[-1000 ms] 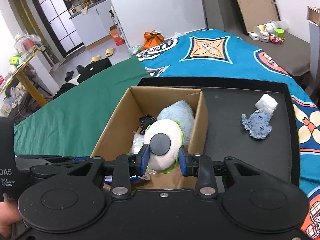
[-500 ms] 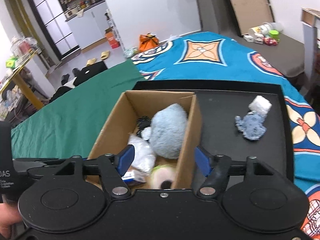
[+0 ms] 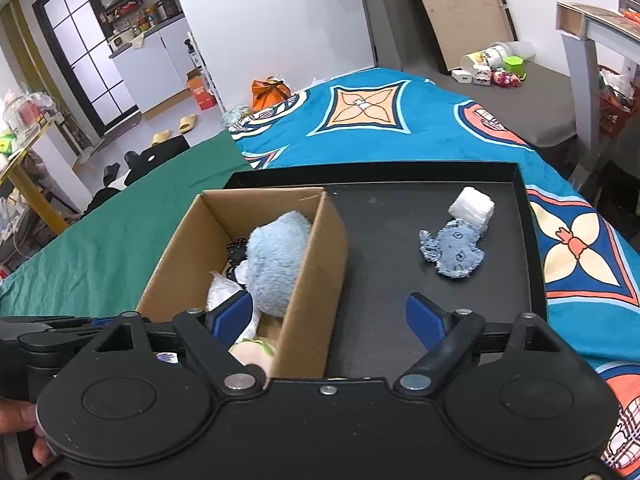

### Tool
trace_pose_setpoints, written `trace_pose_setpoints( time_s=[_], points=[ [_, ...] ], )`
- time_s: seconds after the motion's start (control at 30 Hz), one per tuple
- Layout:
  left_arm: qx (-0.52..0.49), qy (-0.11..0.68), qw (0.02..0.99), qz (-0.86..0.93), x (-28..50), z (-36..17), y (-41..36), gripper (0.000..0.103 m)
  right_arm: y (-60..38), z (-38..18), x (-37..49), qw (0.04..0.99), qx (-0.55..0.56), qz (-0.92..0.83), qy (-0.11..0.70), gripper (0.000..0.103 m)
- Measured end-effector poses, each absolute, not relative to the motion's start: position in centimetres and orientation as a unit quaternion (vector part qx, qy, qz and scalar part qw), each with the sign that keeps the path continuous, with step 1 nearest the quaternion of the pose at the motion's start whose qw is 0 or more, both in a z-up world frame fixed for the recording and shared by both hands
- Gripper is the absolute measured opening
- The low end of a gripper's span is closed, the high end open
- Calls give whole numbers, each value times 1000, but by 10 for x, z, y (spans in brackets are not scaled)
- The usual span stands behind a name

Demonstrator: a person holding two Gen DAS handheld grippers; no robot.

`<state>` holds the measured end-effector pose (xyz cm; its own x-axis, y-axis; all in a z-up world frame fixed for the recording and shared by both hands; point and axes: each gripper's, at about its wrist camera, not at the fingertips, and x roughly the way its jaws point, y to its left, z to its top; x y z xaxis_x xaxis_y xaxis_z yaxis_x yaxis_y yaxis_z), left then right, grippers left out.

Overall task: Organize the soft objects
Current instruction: 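Open the right gripper and raise it out of the box, then lower the right gripper onto the blue denim plush and close on it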

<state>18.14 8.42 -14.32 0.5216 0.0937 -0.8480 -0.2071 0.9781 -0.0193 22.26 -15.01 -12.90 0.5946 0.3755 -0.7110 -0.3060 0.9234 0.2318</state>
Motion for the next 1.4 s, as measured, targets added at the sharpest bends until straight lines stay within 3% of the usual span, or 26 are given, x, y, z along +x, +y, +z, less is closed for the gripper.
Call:
trace_pose_setpoints(
  time_s=[0.2, 0.33, 0.43, 0.53, 1.4],
  points=[
    [-39, 483, 870, 94, 182, -143, 78, 15, -168, -137, 228, 893, 56, 182, 409, 84],
    [1, 480, 869, 122, 183, -143, 68, 39, -180, -145, 234, 892, 58, 174, 412, 85],
    [20, 478, 869, 126, 184, -143, 64, 49, -187, -148, 239, 893, 60, 171, 413, 85],
    [30, 484, 866, 126, 186, -145, 61, 54, -195, -151, 247, 893, 64, 167, 413, 85],
    [88, 517, 836, 160, 206, -157, 43, 55, -236, -198, 302, 893, 84, 155, 414, 90]
  ],
)
